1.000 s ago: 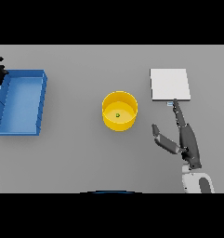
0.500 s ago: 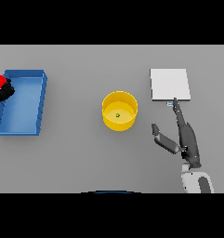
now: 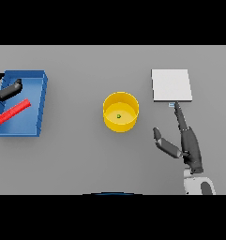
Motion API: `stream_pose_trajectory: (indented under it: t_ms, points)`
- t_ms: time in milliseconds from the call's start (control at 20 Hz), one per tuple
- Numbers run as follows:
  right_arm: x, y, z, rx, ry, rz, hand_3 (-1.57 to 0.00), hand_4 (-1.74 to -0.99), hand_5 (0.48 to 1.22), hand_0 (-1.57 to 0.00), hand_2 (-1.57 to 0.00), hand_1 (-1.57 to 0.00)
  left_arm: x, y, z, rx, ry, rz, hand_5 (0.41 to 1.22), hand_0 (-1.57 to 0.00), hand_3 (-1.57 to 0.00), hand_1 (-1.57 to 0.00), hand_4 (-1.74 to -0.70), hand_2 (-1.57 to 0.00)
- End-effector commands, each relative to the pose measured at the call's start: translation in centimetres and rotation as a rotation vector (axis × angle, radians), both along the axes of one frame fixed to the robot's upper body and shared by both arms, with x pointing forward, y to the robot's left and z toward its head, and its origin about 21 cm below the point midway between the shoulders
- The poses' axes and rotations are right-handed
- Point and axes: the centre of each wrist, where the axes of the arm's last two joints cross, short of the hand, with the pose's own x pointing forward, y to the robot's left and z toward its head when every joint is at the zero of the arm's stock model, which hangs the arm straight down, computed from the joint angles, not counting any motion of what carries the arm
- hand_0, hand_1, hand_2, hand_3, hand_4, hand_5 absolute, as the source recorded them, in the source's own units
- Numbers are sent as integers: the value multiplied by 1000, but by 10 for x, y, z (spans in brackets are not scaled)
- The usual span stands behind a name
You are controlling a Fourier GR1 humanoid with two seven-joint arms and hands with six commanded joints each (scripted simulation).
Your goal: Pick up the red beaker and tilt it to pour out 1 green nut into yellow bowl. Pick up the yellow bowl and place it on the metallic measuring scale.
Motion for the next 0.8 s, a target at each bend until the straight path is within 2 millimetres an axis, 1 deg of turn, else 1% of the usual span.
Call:
stream_pose_trajectory:
  t_ms: [0,100,250,300,400,500,550,600,650,750]
  points:
    - [1,1,0,2,12,2,1,-1188,668,1,1,1,2,-2,2,-3,-4,-3,679,-195,-151,-158,-802,-160]
    - [4,3,2,-3,21,-3,1,-1193,660,1,1,1,3,-2,-2,-16,-35,0,674,-124,-96,-100,-791,-102]
    - [6,6,6,-69,16,-6,1,-1203,660,1,1,1,4,-2,4,-41,-88,-8,674,-63,-49,-51,-785,-52]
    - [9,6,8,-82,25,3,1,-1198,662,1,1,1,6,-4,4,-45,-97,-11,671,-50,-39,-41,-786,-41]
    - [12,9,11,-95,-6,93,1,-1162,694,1,1,1,7,-3,3,-53,-113,-19,679,-32,-24,-26,-780,-26]
    - [26,6,21,-186,-18,151,1,-1202,709,1,1,1,8,-11,-2,-61,-100,-21,693,-20,-15,-16,-779,-16]
    - [30,5,23,-222,-18,196,1,-1221,709,1,1,1,8,-10,-3,-67,-100,-25,700,-16,-12,-13,-781,-13]
    - [36,9,28,-258,-18,232,1,-1234,707,1,1,1,8,-8,0,-63,-107,-16,704,-12,-9,-10,-786,-10]
    - [39,10,33,-313,-23,264,1,-1255,700,1,1,1,8,-6,-2,-67,-102,-13,707,-10,-7,-8,-790,-8]
    - [51,11,45,-472,-21,301,1,-1278,683,1,1,1,10,-9,-1,-66,-96,-21,710,-6,-4,-5,-794,-5]
